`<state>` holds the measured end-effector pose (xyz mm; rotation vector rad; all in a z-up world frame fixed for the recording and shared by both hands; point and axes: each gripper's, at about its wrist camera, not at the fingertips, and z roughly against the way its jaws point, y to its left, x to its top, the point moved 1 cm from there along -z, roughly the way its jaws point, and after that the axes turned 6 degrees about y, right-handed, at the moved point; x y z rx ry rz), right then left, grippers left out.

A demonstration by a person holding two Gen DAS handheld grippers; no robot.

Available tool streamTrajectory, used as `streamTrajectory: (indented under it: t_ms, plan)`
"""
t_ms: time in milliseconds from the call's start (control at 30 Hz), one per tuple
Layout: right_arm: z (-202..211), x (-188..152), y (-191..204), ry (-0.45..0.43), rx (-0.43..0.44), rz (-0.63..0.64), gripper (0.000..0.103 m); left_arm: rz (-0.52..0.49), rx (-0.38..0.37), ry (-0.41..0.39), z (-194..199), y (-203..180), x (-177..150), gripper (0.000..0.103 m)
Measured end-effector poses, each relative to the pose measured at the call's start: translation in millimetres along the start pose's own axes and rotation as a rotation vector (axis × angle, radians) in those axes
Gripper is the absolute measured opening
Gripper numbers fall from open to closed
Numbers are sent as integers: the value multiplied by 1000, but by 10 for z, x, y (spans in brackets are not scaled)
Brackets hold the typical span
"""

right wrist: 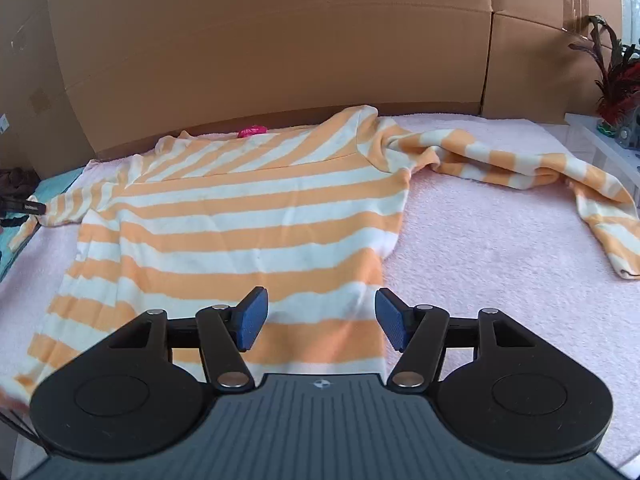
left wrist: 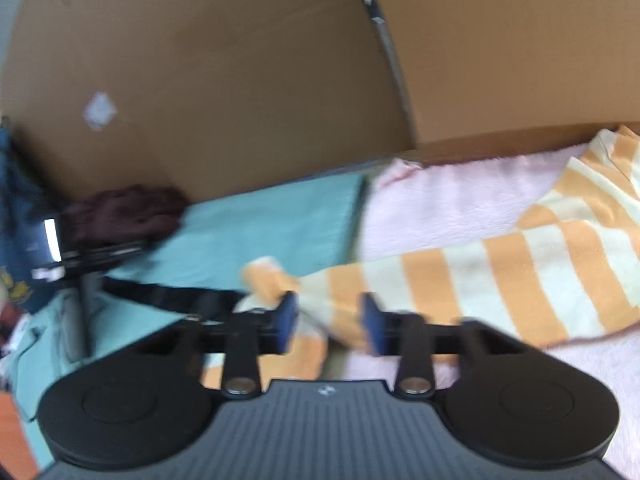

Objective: Fold clothes

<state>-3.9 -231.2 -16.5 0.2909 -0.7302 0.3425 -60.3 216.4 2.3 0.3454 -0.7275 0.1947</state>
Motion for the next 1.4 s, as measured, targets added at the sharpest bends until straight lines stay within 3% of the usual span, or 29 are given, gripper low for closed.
streamTrajectory:
  t_ms: [67, 100, 133, 167, 367, 500, 633, 667, 733, 767, 800, 833, 867, 900, 967, 1067, 1133, 1200, 1233, 1267, 1300, 1333, 1400]
  plan:
    - [86, -89, -72, 4, 29, 15, 63, 11, -8, -8, 151, -20, -75, 51]
    - [124, -139, -114, 15, 52, 18, 64, 17, -12, -12, 226, -31, -112, 70]
    - [166, -192, -147, 30, 73, 26, 64, 23, -16, -16, 301, -41, -150, 80]
    - [215, -249, -174, 40, 86, 39, 64, 28, -20, -21, 377, -52, -188, 82]
    - [568, -671, -357, 59, 133, 103, 64, -170, -271, -17, 1162, -776, -926, 82]
    - [775, -931, -385, 29, 216, 146, 66, -256, -337, 34, 1382, -1012, -1205, 82]
    - [756, -1098, -285, -33, 234, 154, 75, -246, -338, 65, 1345, -1085, -1339, 86]
    - [751, -1126, -244, -59, 218, 166, 70, -230, -340, 75, 1317, -1105, -1364, 85]
    - [739, -1146, -185, -99, 148, 191, 23, -197, -344, 94, 1262, -1144, -1413, 74]
    - [737, -1133, -199, -99, 137, 187, 9, -216, -340, 76, 1295, -1182, -1430, 69]
    - [758, -1121, -243, -103, 155, 150, 6, -238, -349, 61, 1343, -1210, -1450, 52]
    - [779, -1110, -286, -106, 172, 113, 4, -249, -359, 46, 1425, -1229, -1472, 28]
    - [812, -1104, -324, -114, 187, 85, 2, -252, -370, 43, 1475, -1226, -1480, 14]
    - [882, -1116, -352, -131, 205, 70, 2, -237, -382, 46, 1512, -1169, -1490, 7]
    - [1071, -1160, -435, -167, 259, 23, 2, -208, -407, 54, 1585, -1055, -1511, 4]
    - [1035, -1278, -554, -99, 246, -45, 1, -167, -377, 81, 1590, -896, -1617, 1]
    - [964, -1365, -634, -39, 227, -90, 2, -150, -345, 102, 1513, -848, -1701, 7]
    - [889, -1452, -702, 9, 215, -133, 14, -131, -351, 115, 1426, -846, -1770, 9]
    - [842, -1498, -710, 3, 228, -149, 15, -133, -376, 116, 1402, -887, -1790, 20]
    - [795, -1535, -711, -2, 241, -163, 30, -141, -391, 99, 1397, -934, -1797, 28]
    - [747, -1552, -698, -6, 251, -172, 55, -149, -406, 82, 1392, -981, -1803, 46]
    - [699, -1567, -681, -14, 261, -178, 63, -157, -421, 64, 1387, -1028, -1810, 66]
    - [625, -1559, -639, -45, 276, -179, 62, -155, -447, 37, 1370, -1077, -1770, 69]
